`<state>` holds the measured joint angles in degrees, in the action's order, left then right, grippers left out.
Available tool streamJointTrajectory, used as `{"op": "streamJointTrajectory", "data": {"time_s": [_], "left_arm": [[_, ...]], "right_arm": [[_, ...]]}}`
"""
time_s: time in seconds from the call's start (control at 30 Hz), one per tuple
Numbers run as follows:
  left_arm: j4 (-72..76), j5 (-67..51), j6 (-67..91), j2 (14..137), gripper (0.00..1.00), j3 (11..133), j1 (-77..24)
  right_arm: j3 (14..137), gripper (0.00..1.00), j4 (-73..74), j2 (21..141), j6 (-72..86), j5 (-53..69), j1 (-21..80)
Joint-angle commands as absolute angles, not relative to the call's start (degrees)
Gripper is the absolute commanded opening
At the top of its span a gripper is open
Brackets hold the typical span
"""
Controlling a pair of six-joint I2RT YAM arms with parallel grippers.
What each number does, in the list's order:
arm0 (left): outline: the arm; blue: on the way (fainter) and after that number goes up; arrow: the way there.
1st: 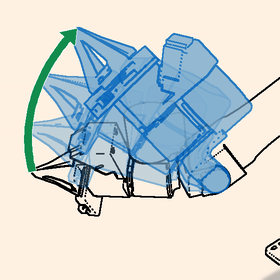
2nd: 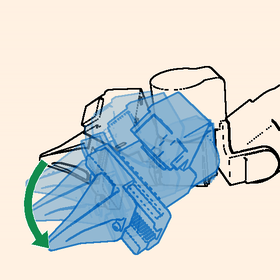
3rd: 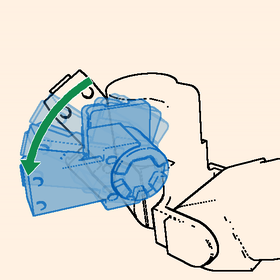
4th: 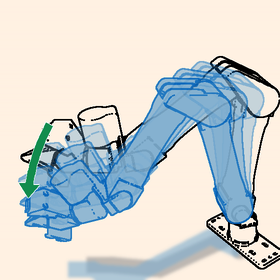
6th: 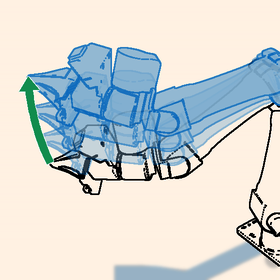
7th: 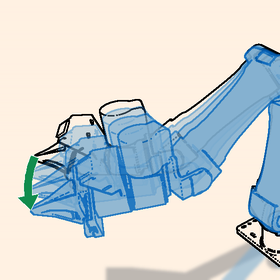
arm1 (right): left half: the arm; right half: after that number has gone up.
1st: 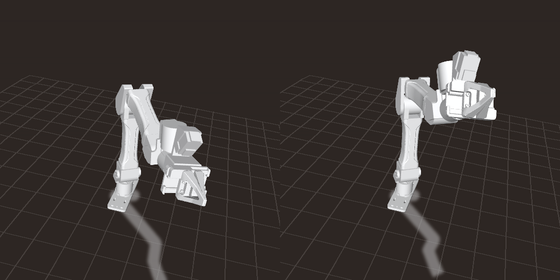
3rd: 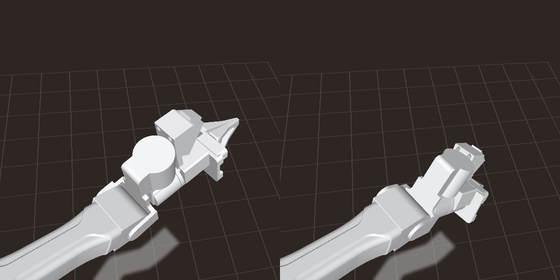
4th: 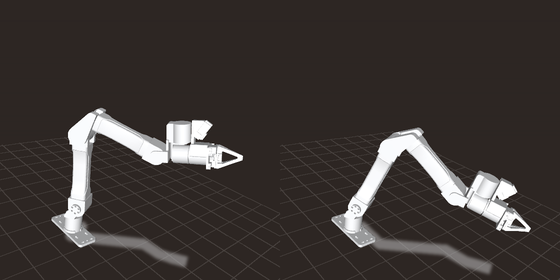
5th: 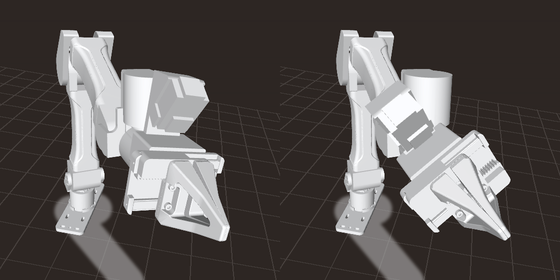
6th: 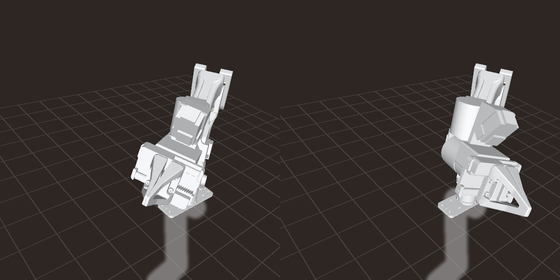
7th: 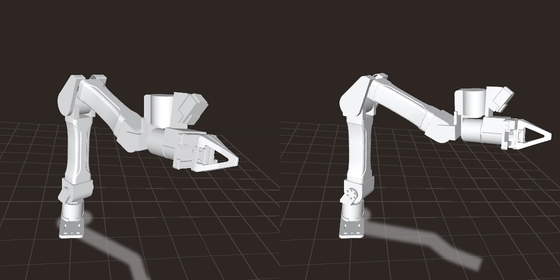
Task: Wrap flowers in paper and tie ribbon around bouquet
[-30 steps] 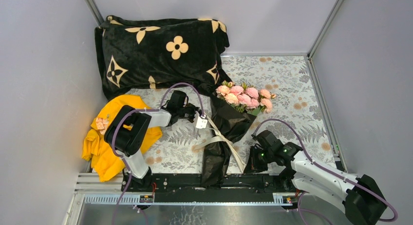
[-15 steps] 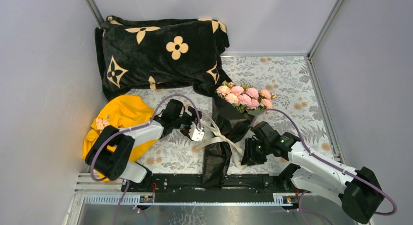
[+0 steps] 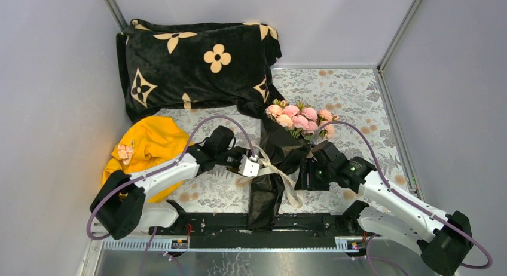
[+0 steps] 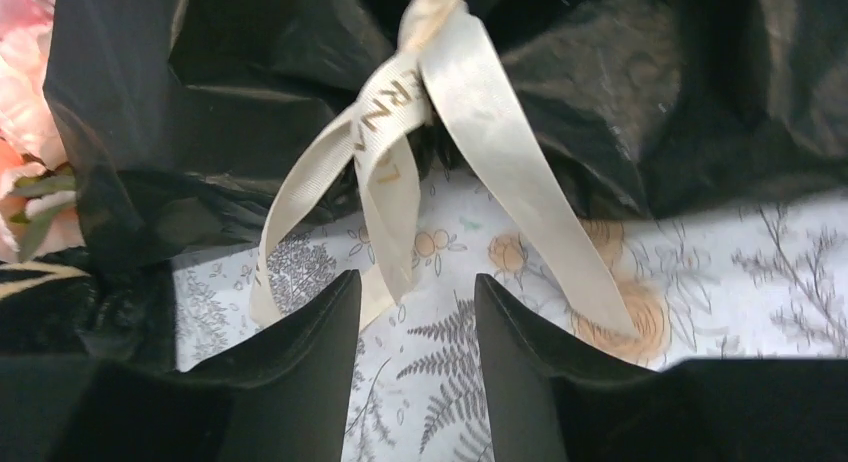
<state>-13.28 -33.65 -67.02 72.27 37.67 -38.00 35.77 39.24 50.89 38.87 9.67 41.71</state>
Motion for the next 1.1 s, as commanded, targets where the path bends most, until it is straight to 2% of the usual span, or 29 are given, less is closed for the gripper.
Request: {"op": "streamJointTrajectory", "data": {"time_s": [0.0,0.1,0.23,0.33,0.47,0.53,0.7,0.83,1.0,1.07], "left_arm": [[3.8,-31.2,-48.8,76.0,0.51,36.6,-39.1],[11.2,-29.5,-49.0,79.0,0.55,35.9,-39.4],[10.3,-28.9,-52.1,82.0,0.55,37.1,-39.5],[8.2,-29.7,-53.9,83.0,0.41,37.4,-39.5],[6.1,-30.3,-54.9,82.2,0.11,38.1,-39.5],[4.3,-30.2,-54.9,81.0,0.0,38.6,-39.5],[-6.9,-29.0,-57.0,77.2,0.0,38.9,-39.5],[-16.1,-27.0,-64.9,74.1,0.0,36.4,-38.5],[-25.6,-23.5,-75.8,72.6,0.0,33.2,-36.9],[-31.1,-22.7,-81.2,72.1,0.0,32.4,-36.9]], "right_arm": [[37.9,0.61,39.4,51.0,38.1,6.9,42.2],[37.7,0.61,38.8,50.7,38.0,6.4,42.2],[37.2,0.6,37.5,50.7,37.8,6.4,42.3],[36.9,0.6,37.3,50.9,37.4,6.3,42.2],[37.0,0.59,37.8,51.0,36.7,6.2,42.3],[36.9,0.59,37.5,51.1,36.6,6.3,42.2],[36.5,0.6,35.3,52.4,36.1,7.3,42.2],[36.9,0.61,35.1,53.7,35.4,8.0,42.2],[36.1,0.64,33.3,55.1,35.1,10.4,42.2],[35.4,0.69,32.2,55.7,34.9,11.9,42.3]]}}
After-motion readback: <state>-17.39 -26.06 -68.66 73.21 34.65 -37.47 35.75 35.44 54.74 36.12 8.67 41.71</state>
